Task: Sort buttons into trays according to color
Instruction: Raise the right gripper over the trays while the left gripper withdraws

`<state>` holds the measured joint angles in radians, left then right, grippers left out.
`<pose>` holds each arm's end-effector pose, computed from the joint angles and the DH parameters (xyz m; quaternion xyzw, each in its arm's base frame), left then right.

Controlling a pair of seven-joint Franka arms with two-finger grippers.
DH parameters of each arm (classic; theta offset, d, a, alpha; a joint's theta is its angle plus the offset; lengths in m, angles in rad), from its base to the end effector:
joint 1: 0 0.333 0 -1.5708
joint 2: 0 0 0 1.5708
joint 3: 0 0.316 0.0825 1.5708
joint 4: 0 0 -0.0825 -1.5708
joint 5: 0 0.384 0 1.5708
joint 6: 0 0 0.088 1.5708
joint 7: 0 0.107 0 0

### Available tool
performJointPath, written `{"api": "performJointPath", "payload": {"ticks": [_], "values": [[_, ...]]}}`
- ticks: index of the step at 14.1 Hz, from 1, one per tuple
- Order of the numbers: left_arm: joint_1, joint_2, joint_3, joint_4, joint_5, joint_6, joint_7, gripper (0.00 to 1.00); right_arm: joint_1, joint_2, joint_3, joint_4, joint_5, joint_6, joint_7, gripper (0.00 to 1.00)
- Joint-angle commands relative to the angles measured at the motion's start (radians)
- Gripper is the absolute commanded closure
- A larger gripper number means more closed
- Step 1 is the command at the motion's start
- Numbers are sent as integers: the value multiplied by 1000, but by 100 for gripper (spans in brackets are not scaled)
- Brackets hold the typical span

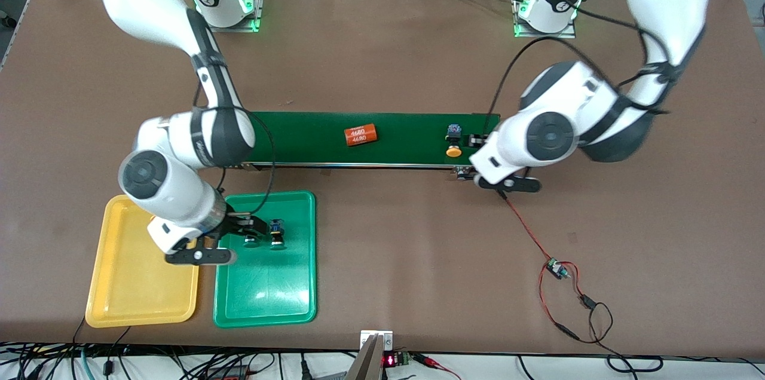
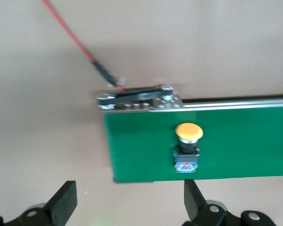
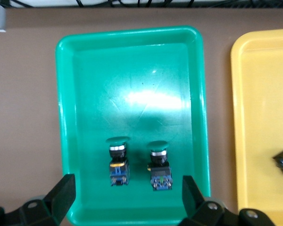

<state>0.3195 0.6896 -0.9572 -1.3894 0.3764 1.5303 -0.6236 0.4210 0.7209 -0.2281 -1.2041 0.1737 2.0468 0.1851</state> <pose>0.6173 -0.2414 0.4053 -0.9871 0.0045 0.1602 0.0033 0.7323 0.2019 0.3734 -0.9976 -0.0022 -0.0668 0.0198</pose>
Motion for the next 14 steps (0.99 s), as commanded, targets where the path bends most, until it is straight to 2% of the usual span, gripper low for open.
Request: {"api": "performJointPath", "payload": {"ticks": [1,2,5,6,8,10,14], "values": [[36,-2,-9,104,-8,-79,11,0,1,-56,-14,-22,-2,-91,1,0],[38,-2,-8,131,-8,-100,28,0,13,-67,-34,-22,-16,-124,-1,0],[62,-36,12,184,-11,-147,151,0,13,-103,-28,-26,-57,-151,10,0],[61,-85,58,173,-22,-142,218,0,13,-107,-30,-26,-54,-152,8,0],[8,-188,220,161,-95,-131,359,0,19,-120,-36,-25,-63,-183,7,0],[-75,-292,447,103,-241,-110,479,0,16,-138,-33,-22,-72,-211,7,0],[-204,-510,707,-123,-316,39,567,0,15,-161,-33,-25,-65,-234,5,0]]}}
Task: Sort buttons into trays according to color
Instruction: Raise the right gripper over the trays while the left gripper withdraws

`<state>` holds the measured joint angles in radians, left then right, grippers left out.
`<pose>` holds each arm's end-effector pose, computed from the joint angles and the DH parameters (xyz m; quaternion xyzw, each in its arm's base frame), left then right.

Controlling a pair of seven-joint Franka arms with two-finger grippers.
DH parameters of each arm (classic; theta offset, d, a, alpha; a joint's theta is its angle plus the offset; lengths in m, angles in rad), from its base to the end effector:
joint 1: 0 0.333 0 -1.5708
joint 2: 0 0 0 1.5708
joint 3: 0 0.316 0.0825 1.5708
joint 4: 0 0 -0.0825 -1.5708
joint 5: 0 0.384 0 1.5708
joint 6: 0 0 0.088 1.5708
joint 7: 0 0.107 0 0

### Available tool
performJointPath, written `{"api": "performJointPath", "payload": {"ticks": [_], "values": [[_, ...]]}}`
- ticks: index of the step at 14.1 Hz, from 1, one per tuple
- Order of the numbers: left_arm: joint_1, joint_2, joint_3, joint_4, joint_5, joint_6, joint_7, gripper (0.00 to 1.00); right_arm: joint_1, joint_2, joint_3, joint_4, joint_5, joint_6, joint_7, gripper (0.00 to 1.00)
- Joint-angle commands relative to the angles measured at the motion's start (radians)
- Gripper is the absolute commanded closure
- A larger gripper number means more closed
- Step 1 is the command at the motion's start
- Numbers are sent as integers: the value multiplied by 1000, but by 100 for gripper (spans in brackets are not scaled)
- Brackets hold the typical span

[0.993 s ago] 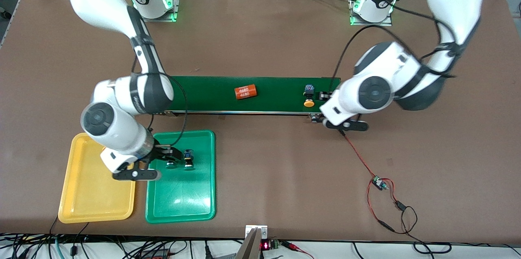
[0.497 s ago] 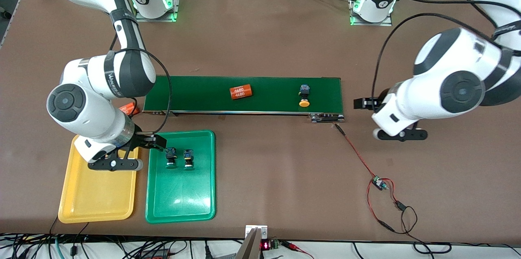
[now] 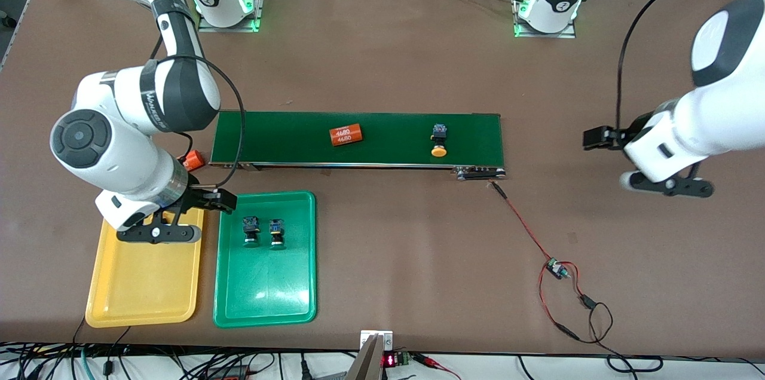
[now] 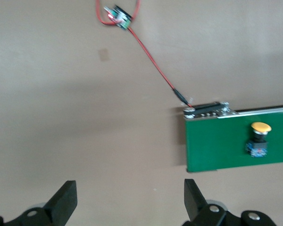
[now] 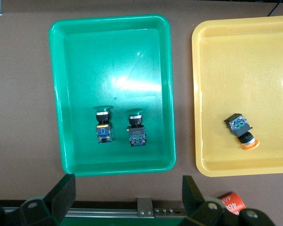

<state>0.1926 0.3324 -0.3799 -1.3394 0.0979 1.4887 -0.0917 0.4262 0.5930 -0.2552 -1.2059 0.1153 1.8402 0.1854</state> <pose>0.6312 -0.0704 0.5387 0.9958 -0.0430 -0.0810 0.0010 0.7066 0.1792 0.4483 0.9995 0.0021 0.0314 0.0087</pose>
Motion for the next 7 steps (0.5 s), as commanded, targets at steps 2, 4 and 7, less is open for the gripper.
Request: {"api": "performJointPath", "payload": {"ticks": [2,4,7], "values": [[-143,-241,234,-225,-44,91,32,0,13,-39,4,-24,3,-61,12,0],[-165,-334,274,-276,-44,122,32,0,34,-35,11,-27,4,-65,19,0],[-165,-340,289,-281,-49,125,41,0,60,-25,11,-27,-5,-64,8,0]]}}
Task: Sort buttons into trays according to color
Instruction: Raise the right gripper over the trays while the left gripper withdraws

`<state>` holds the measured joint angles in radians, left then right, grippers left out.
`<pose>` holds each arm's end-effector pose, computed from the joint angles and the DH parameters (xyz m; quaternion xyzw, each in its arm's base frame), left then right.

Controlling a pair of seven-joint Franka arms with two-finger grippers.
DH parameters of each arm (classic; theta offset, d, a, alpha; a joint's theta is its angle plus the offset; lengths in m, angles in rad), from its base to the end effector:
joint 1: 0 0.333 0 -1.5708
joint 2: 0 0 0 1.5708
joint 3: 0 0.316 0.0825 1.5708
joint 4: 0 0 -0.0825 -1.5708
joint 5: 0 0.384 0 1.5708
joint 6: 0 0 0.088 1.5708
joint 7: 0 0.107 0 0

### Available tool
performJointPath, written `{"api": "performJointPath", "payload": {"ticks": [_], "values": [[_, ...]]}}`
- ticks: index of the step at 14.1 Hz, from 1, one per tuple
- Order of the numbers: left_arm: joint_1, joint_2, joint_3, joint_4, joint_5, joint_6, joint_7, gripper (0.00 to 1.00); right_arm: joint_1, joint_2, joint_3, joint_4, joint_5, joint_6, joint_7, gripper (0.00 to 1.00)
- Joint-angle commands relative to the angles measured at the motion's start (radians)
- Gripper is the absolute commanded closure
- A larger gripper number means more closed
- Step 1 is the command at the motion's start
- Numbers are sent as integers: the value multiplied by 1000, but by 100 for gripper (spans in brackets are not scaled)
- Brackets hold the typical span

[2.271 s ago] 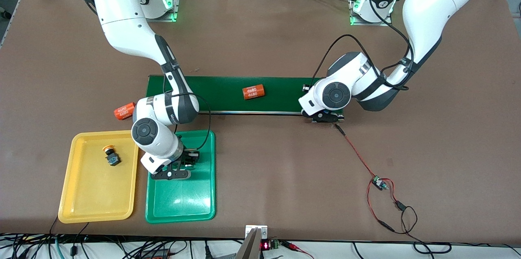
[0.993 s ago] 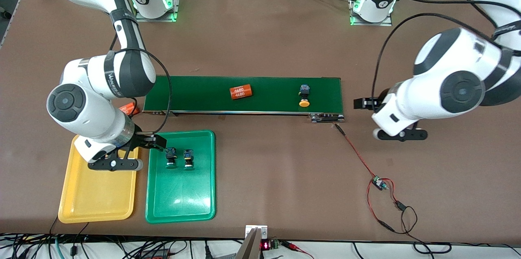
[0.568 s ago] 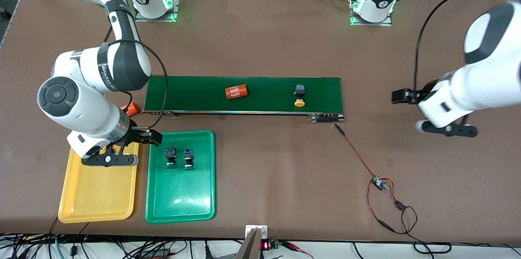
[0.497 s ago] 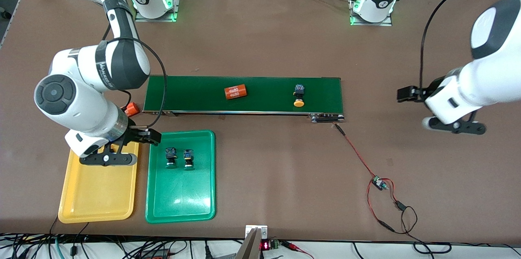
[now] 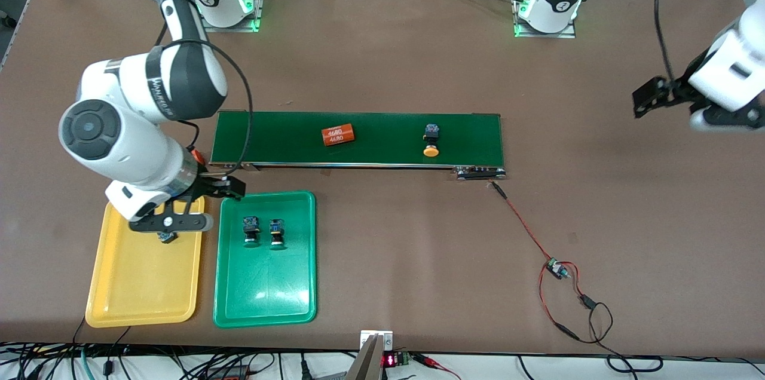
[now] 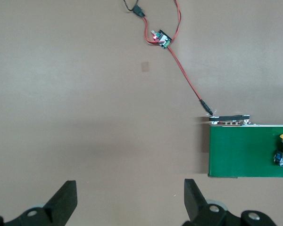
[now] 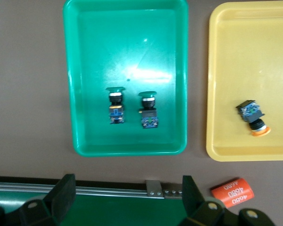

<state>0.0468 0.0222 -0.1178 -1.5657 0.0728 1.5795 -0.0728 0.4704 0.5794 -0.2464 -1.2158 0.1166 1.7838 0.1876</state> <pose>0.5611 -0.0314 0.6156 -0.9994 -0.0004 0.0016 0.0353 0.6887 0.2118 0.4475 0.9996 0.0255 0.0043 0.0092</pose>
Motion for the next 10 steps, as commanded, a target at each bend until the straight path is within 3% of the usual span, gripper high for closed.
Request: {"api": "performJointPath", "payload": {"ticks": [1,4,10], "values": [[-24,-28,27,-48,-34,33,22,0,17,-12,2,-18,-3,-7,10,0],[-60,-31,79,-48,-92,28,21,0,13,-12,2,-18,0,-6,7,0],[-53,-5,73,-13,-91,-24,18,0,14,-12,2,-19,2,-9,12,0]]}}
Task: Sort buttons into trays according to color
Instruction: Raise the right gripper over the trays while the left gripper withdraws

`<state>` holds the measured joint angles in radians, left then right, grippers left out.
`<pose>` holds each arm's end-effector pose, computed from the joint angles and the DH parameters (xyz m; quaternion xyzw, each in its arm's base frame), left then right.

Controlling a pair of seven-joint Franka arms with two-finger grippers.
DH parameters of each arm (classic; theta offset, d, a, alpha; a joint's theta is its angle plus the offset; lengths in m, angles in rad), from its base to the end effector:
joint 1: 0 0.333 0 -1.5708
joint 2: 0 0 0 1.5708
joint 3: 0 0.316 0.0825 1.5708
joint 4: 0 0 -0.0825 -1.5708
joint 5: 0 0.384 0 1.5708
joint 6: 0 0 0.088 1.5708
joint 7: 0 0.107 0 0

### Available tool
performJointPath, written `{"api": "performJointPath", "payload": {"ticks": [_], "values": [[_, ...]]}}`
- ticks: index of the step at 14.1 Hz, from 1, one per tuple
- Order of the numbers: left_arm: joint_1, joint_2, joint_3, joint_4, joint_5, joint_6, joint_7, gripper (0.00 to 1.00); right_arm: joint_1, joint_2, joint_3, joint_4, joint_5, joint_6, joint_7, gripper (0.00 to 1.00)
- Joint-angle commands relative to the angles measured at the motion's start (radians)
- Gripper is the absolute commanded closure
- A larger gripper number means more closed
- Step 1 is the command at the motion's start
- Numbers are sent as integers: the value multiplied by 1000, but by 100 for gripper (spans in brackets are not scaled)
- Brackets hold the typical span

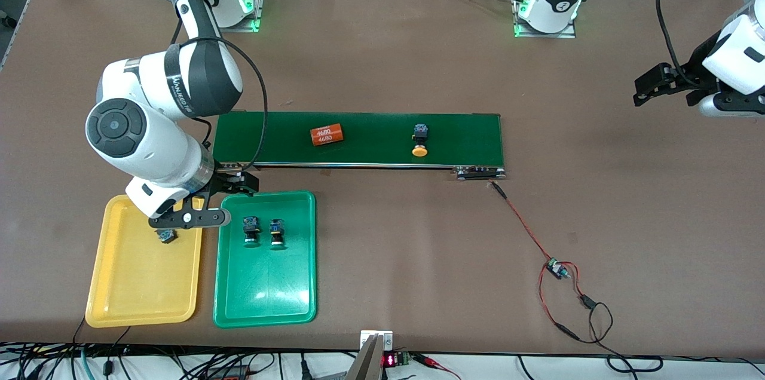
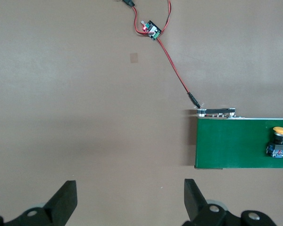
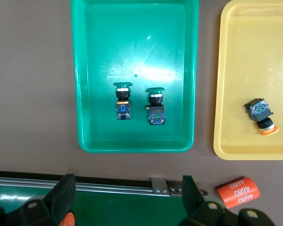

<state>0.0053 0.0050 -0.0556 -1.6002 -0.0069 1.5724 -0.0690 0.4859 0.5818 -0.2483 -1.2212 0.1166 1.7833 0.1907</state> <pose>0.5544 -0.0286 0.6080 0.9998 0.0094 -0.0166 0.0026 0.6854 0.2211 0.4433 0.9995 0.0306 0.0007 0.0109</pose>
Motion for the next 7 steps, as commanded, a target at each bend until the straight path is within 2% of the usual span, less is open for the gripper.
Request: {"api": "performJointPath", "payload": {"ticks": [1,7], "values": [[-10,12,16,22,-15,-21,18,0,0,-14,4,-17,1,-8,10,0],[-10,12,19,26,-8,-38,15,0,6,-14,6,-27,3,-8,49,0]]}}
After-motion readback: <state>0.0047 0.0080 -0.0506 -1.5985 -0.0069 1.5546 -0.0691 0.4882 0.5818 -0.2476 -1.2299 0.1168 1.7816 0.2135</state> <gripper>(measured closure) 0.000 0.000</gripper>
